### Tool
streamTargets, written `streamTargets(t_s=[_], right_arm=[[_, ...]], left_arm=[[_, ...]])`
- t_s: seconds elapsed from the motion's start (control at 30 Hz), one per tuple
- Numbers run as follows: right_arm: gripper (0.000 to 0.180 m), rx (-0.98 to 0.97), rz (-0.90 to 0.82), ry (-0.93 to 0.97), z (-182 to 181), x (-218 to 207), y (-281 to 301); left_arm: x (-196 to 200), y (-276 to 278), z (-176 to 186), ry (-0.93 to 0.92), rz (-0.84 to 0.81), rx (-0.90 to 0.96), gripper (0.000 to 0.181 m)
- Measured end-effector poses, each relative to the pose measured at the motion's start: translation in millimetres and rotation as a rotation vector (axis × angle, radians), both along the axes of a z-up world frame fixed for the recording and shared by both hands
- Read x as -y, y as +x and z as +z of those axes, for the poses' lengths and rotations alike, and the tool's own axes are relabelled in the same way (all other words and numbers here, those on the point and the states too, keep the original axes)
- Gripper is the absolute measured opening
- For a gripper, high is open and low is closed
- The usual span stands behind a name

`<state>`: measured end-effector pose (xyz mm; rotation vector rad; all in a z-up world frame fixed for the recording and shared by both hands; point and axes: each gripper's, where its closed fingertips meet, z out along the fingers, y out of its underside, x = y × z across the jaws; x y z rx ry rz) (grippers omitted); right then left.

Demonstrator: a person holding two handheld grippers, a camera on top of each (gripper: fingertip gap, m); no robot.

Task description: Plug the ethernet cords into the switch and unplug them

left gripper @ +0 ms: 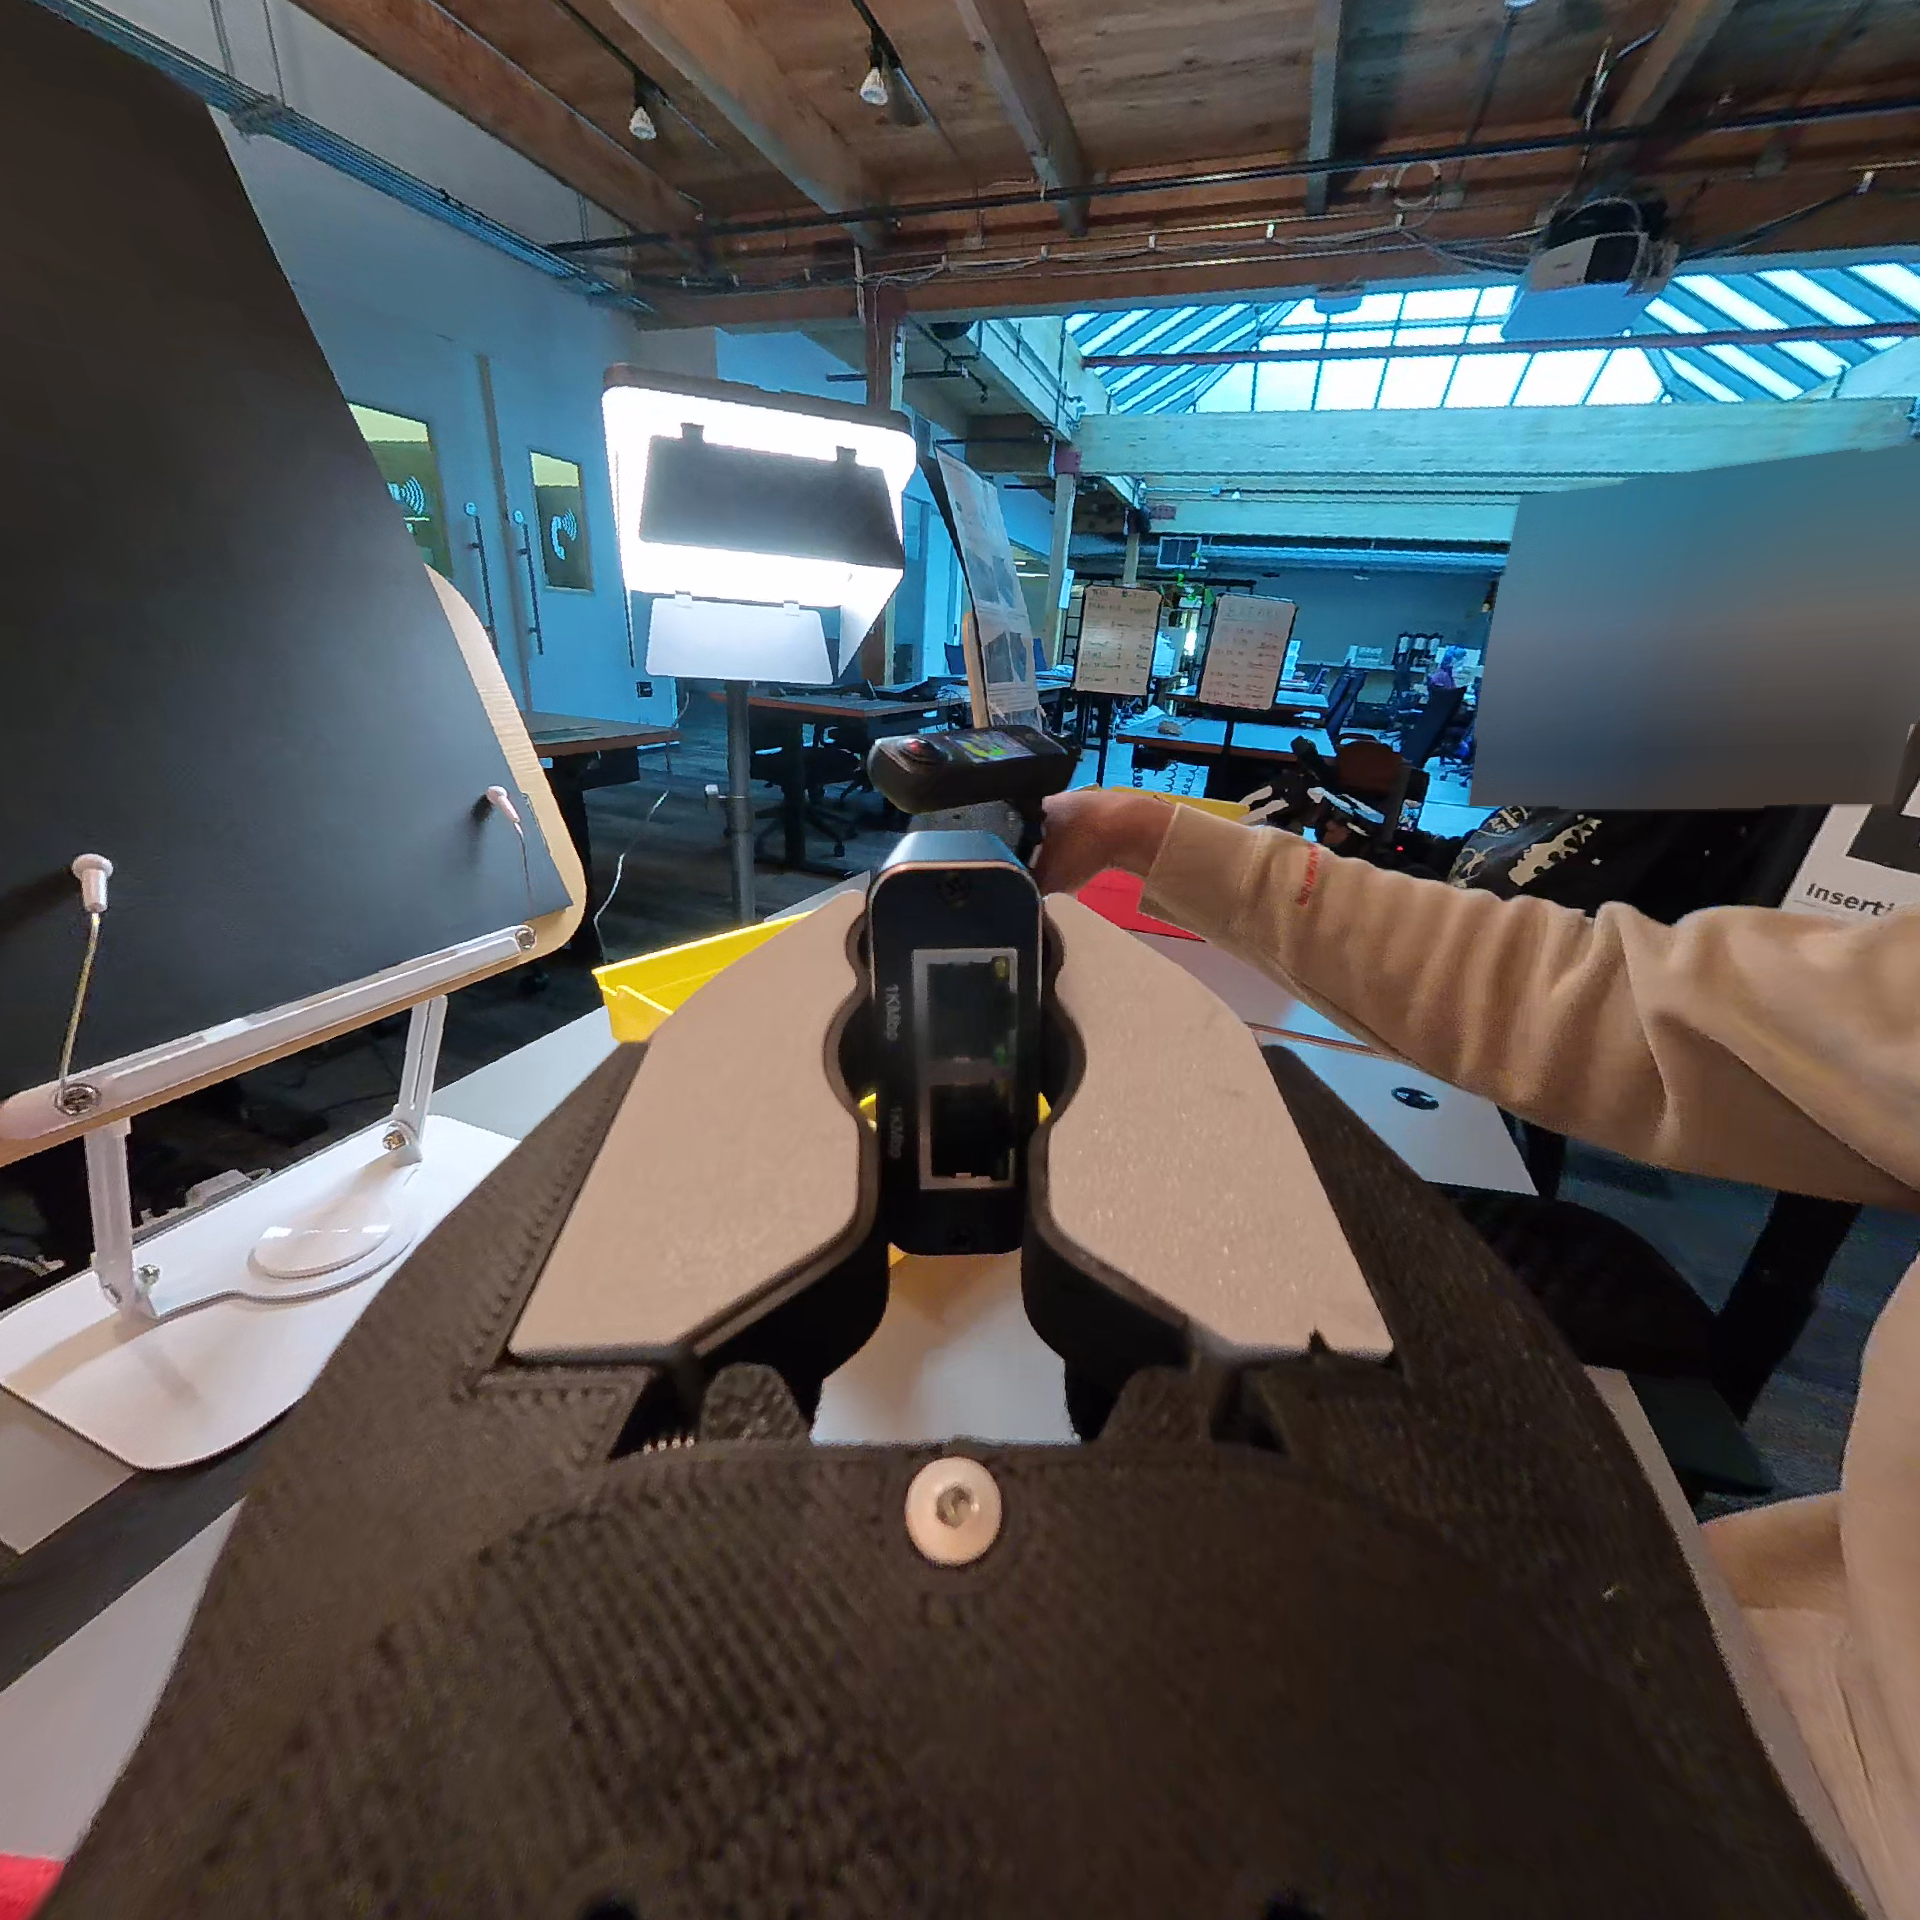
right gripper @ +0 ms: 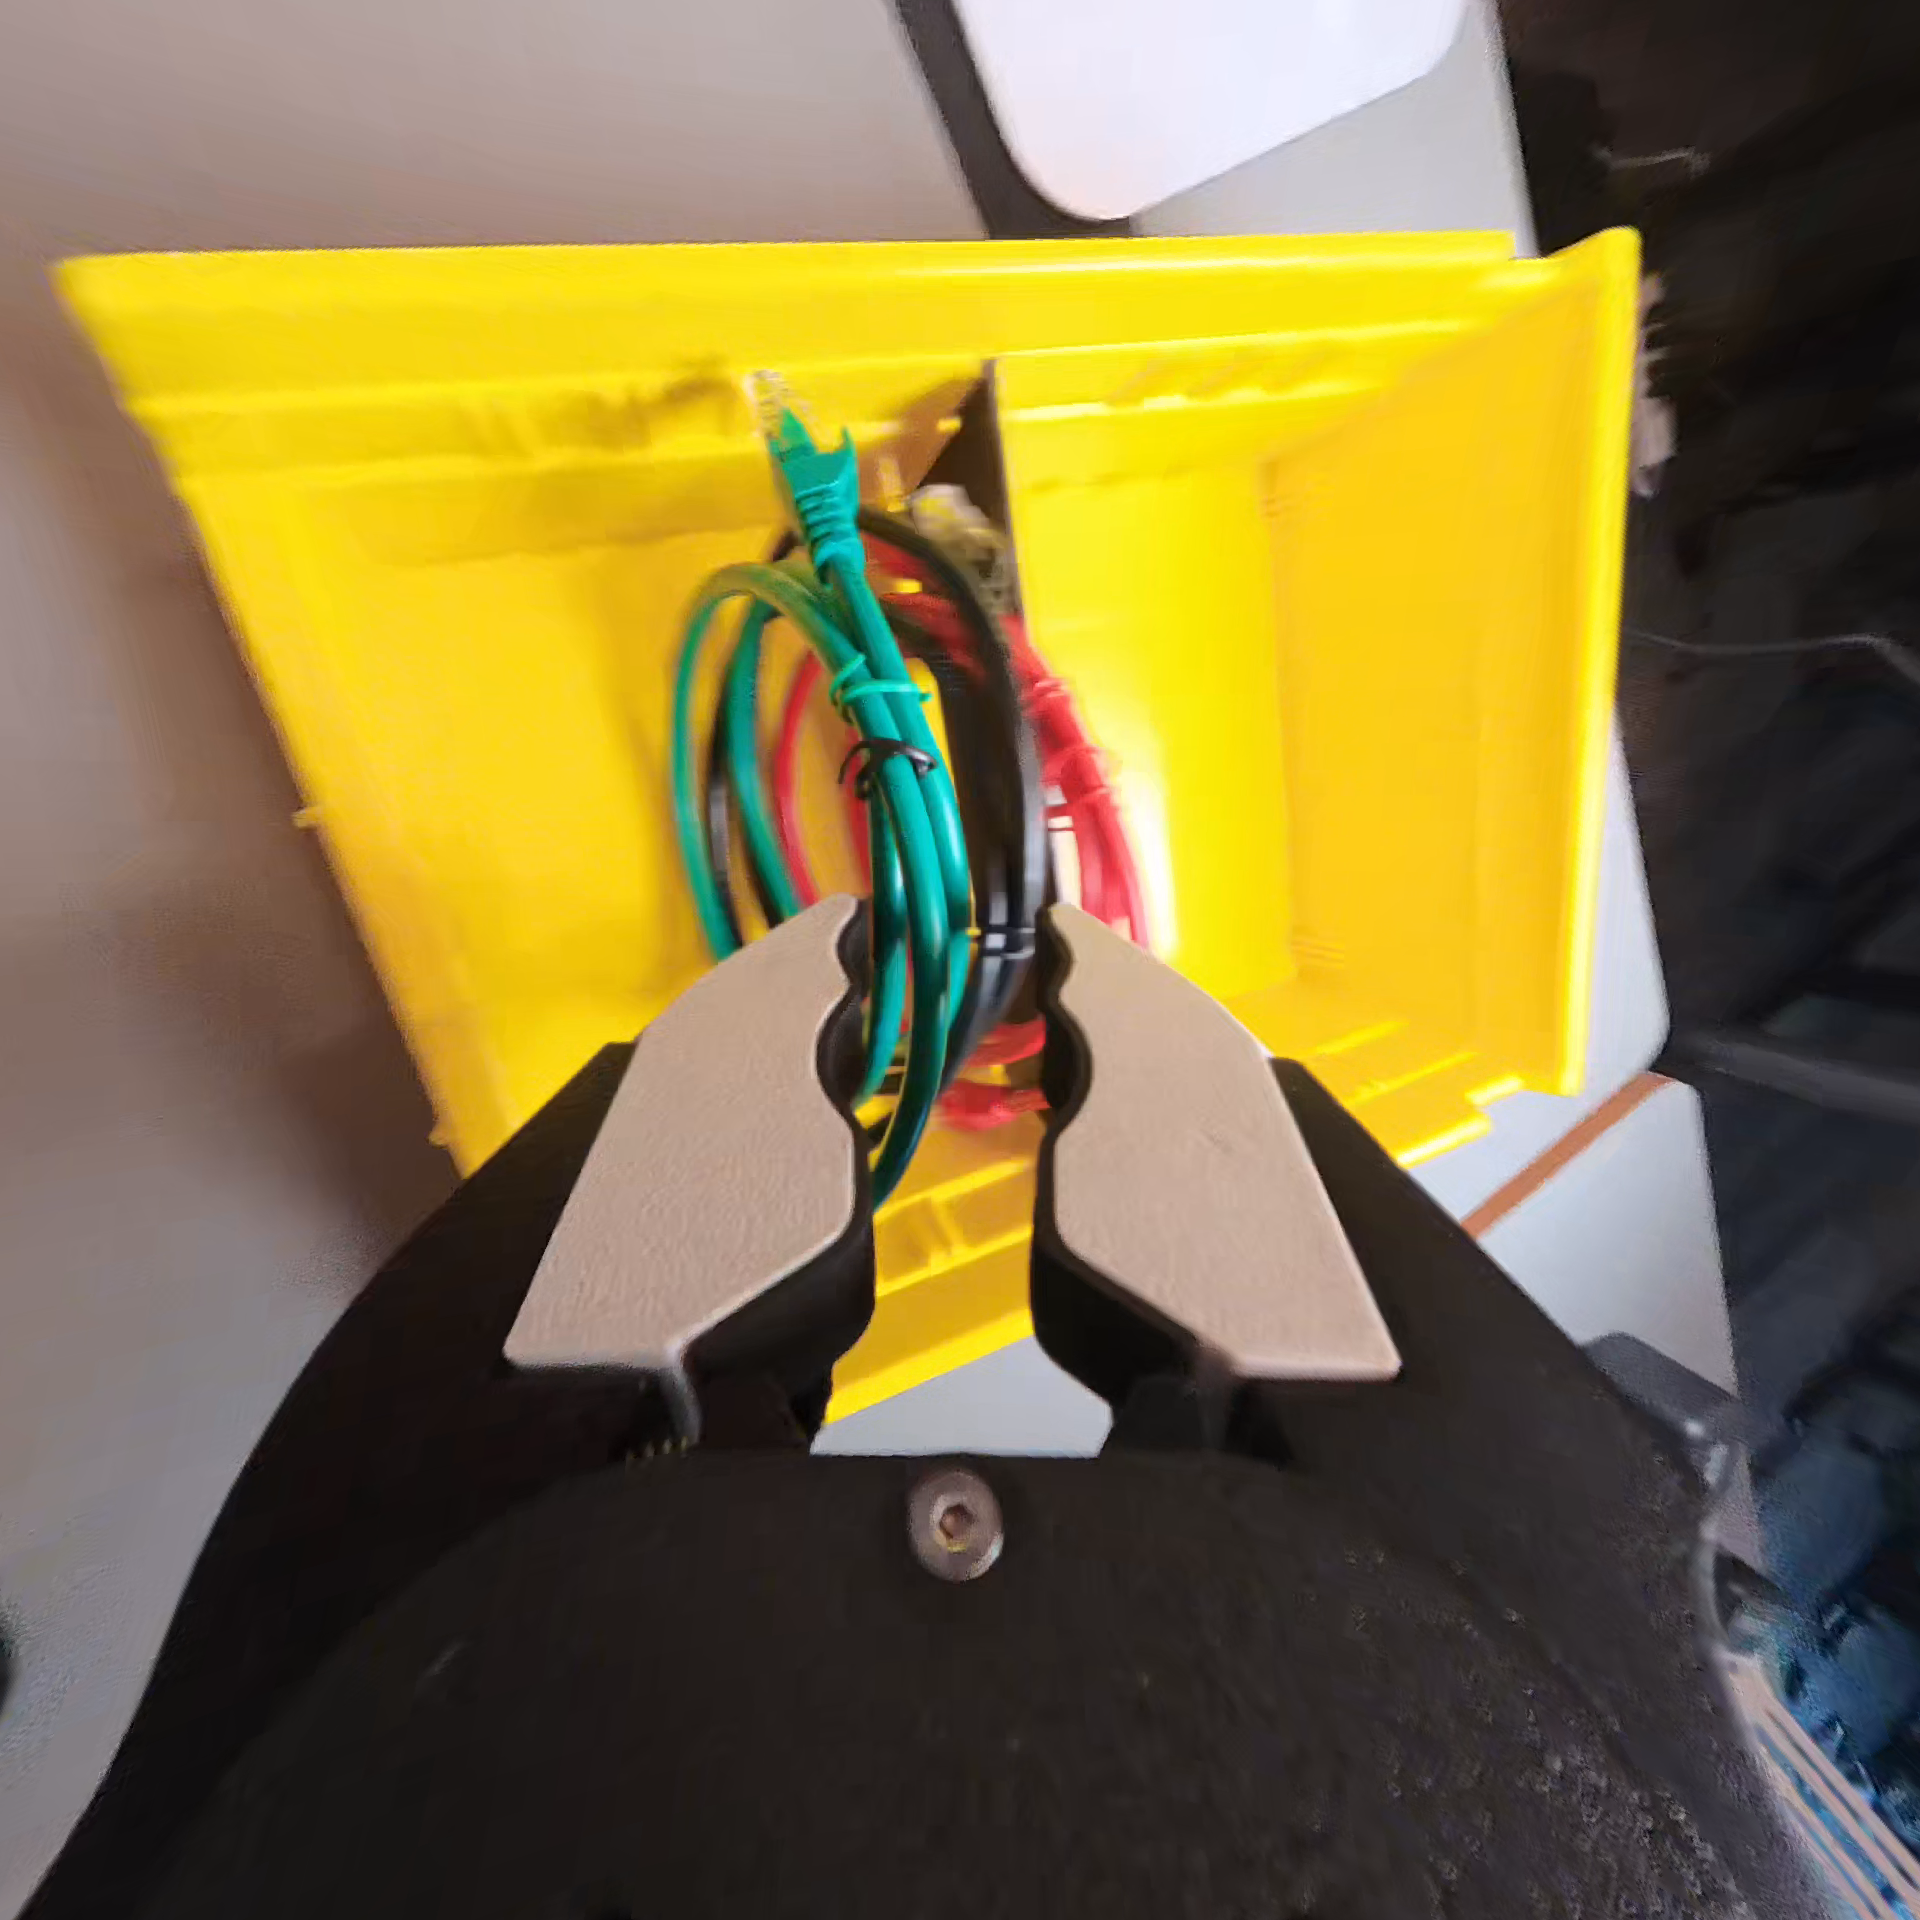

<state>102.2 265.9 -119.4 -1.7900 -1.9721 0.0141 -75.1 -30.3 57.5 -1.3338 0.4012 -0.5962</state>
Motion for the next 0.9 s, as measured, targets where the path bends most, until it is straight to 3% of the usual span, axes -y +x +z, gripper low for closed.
streamTargets(t_s=[0.17, 0.27, 0.4, 0.5, 0.7, 0.9], right_arm=[[0.041, -0.17, -0.044, 0.148, 37, -24, -17], [0.044, -0.339, -0.03, 0.229, 72, -13, -32], [0.045, -0.551, 0.091, 0.26, 112, 40, -54], [0.047, -0.668, 0.263, 0.248, 131, 108, -72], [0.066, -0.708, 0.526, 0.358, 118, 222, -103], [0.082, -0.6, 0.578, 0.481, 81, 252, -131]], left_arm=[[-4, -2, -5, -0.016, -0.007, 0.004, 0.026], [-10, 0, -13, -0.049, -0.026, 0.02, 0.026], [-16, 5, -22, -0.091, -0.043, 0.038, 0.026], [-22, 11, -30, -0.135, -0.051, 0.058, 0.026], [-37, 30, -50, -0.28, -0.082, 0.184, 0.026], [-49, 63, -82, -0.456, -0.139, 0.272, 0.026]])
